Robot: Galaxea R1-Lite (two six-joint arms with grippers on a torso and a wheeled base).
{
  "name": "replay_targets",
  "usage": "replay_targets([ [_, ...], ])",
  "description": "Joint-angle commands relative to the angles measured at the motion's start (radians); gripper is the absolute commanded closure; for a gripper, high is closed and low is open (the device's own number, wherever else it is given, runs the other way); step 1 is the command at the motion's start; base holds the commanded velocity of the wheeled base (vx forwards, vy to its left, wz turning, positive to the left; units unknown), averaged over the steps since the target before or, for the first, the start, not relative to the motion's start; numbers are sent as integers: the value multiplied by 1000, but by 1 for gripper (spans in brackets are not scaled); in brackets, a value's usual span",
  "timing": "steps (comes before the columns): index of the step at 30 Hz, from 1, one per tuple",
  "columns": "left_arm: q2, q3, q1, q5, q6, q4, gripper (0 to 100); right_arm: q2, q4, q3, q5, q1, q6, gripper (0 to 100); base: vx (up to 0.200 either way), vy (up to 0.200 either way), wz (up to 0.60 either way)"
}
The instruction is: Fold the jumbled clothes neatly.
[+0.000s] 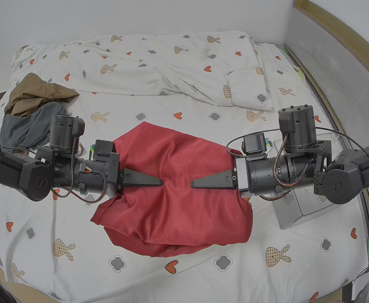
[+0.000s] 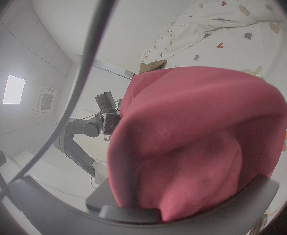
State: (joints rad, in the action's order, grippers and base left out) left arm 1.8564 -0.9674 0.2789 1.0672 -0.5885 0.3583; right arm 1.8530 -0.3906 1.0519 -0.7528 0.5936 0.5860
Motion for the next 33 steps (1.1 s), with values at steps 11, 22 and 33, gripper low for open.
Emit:
replay_targets([
  [11,3,-7,22,0,-1,-1,100,-5,-1,-3,0,-2,0,100,0,-200,0],
  [22,4,-16,36,0,-2,-1,100,-17,-1,-29,3,-17,0,100,0,-164,0],
  [33,10,-27,54,-10,-4,-1,100,-28,-1,-36,76,-21,0,100,0,0,0],
])
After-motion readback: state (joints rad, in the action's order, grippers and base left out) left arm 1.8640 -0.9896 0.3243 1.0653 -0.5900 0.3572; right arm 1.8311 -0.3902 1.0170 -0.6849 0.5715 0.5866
